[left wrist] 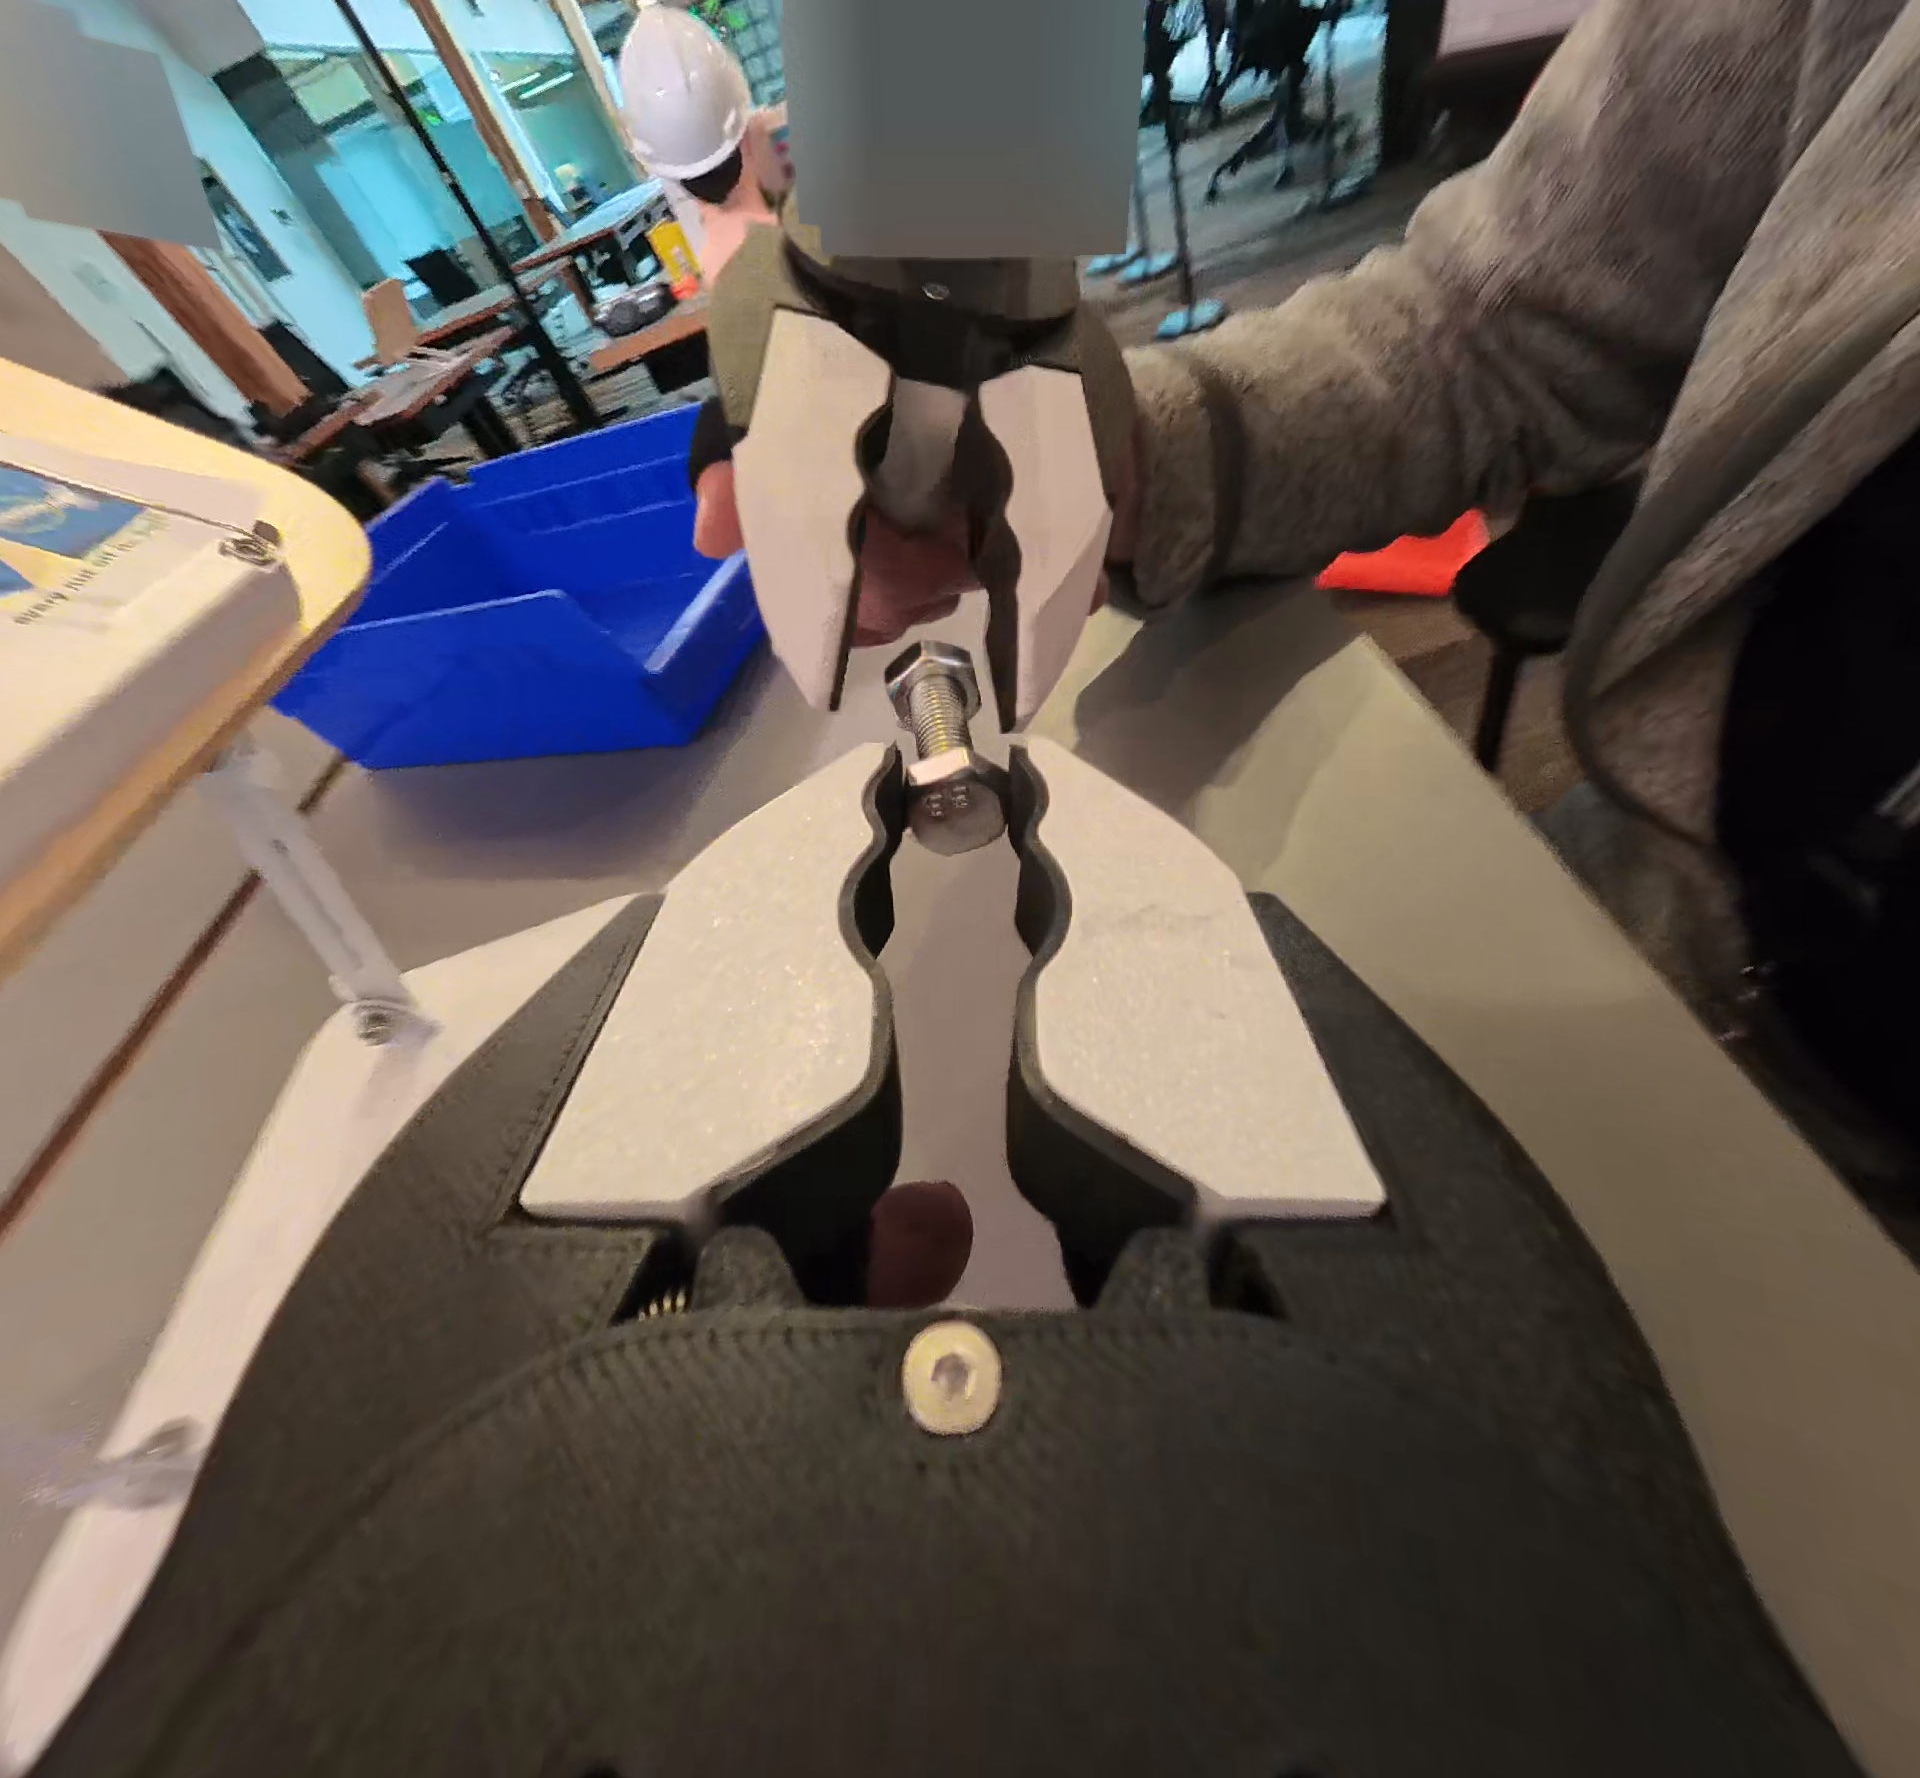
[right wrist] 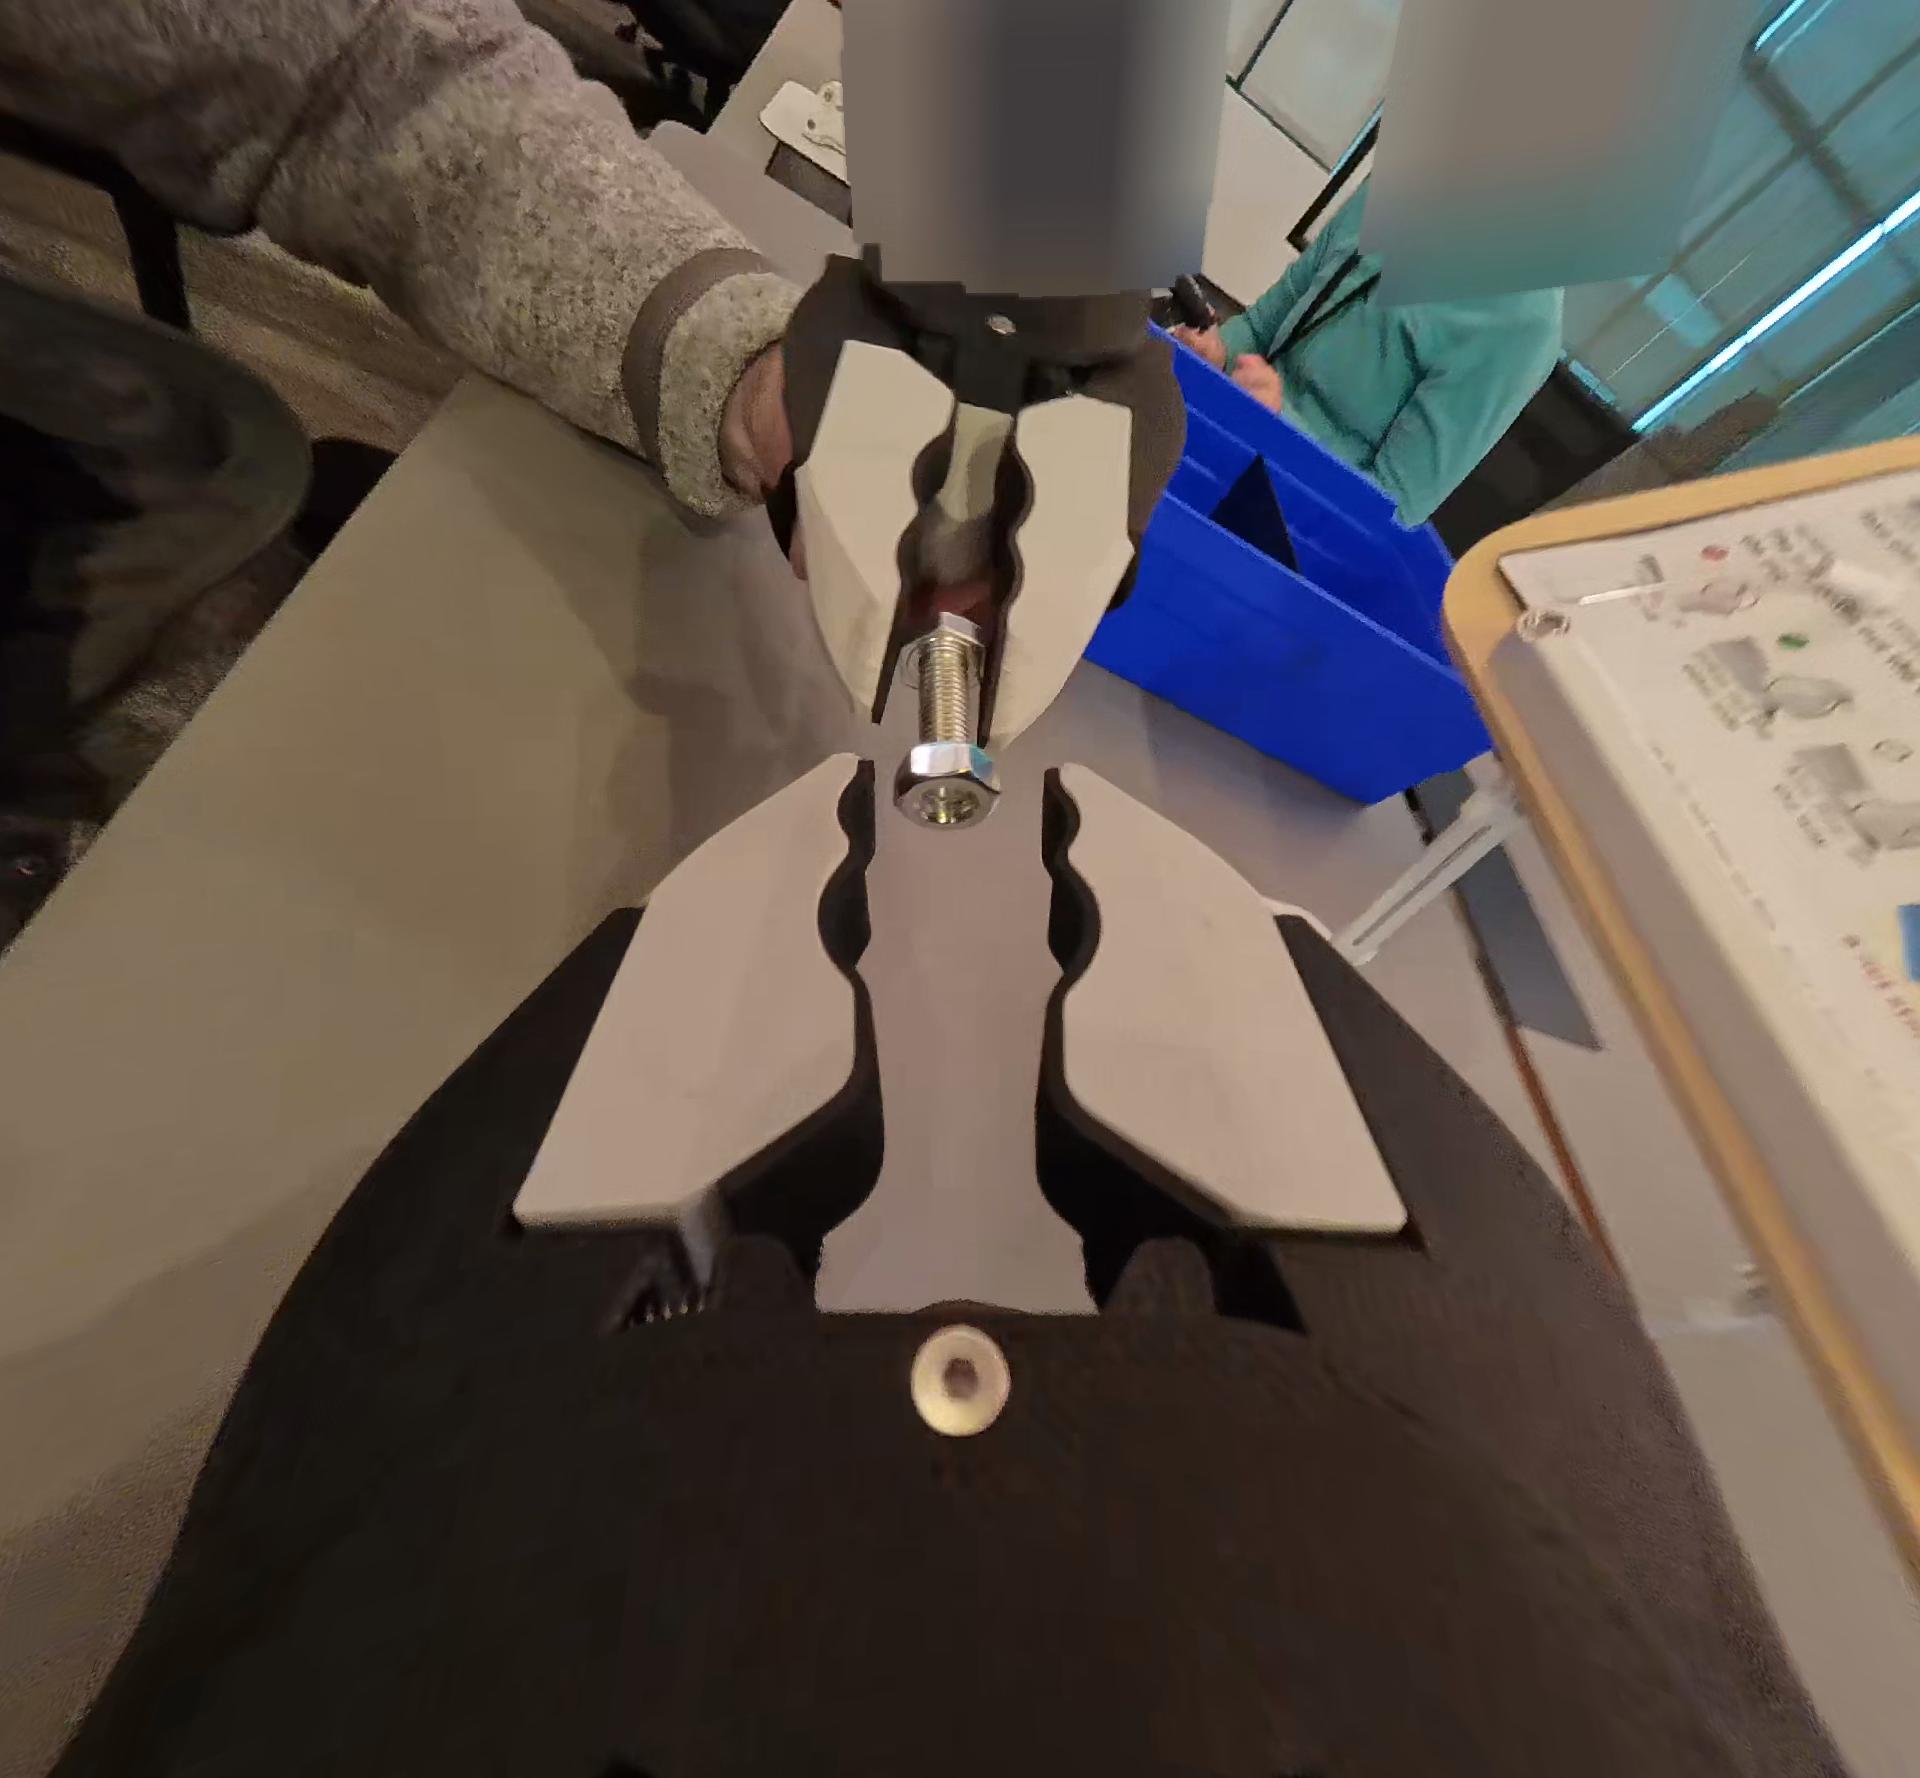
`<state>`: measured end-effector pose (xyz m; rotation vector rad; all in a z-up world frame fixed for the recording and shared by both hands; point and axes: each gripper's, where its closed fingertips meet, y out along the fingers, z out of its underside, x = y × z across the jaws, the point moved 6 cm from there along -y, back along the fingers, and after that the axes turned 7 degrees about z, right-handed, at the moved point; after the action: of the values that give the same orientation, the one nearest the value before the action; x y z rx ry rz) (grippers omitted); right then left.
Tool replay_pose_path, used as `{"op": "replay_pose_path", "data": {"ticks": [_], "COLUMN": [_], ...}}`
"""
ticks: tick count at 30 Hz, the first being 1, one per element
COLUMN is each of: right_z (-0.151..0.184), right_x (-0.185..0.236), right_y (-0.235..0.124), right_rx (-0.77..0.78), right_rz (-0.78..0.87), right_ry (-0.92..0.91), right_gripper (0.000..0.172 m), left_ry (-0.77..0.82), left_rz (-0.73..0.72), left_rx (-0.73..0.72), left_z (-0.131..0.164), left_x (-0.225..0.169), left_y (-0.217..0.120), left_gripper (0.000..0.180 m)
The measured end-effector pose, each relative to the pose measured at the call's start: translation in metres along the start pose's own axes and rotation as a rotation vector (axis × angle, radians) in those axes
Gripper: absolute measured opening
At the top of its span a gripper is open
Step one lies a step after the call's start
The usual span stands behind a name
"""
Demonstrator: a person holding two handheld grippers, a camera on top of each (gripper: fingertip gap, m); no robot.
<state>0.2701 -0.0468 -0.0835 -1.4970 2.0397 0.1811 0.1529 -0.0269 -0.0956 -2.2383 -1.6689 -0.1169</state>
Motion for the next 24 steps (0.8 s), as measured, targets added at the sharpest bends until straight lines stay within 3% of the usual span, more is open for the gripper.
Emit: {"op": "replay_pose_path", "data": {"ticks": [5,13,17,20,24], "right_z": [-0.007,-0.004,-0.002,-0.002,-0.002], "right_x": [0.004,-0.002,-0.013,-0.007,-0.003], "right_y": [-0.001,-0.002,-0.002,-0.002,-0.003], "right_rx": [-0.004,-0.022,-0.046,-0.048,-0.028], "right_rz": [0.022,0.023,0.042,-0.013,-0.051], "right_ry": [-0.087,-0.002,0.186,0.151,0.112], "right_gripper": [0.028,0.029,0.031,0.02,0.019], "left_ry": [-0.129,-0.084,-0.035,-0.024,-0.028], "left_rz": [0.073,0.084,0.016,-0.006,0.007], "left_rx": [-0.116,-0.047,0.021,0.048,0.074], "left_z": [0.0,0.003,0.005,0.005,0.008], "left_x": [0.004,-0.001,0.003,0.004,0.003], "left_y": [-0.004,0.001,0.003,0.0,0.003], "left_gripper": [0.019,0.019,0.019,0.018,0.019]}}
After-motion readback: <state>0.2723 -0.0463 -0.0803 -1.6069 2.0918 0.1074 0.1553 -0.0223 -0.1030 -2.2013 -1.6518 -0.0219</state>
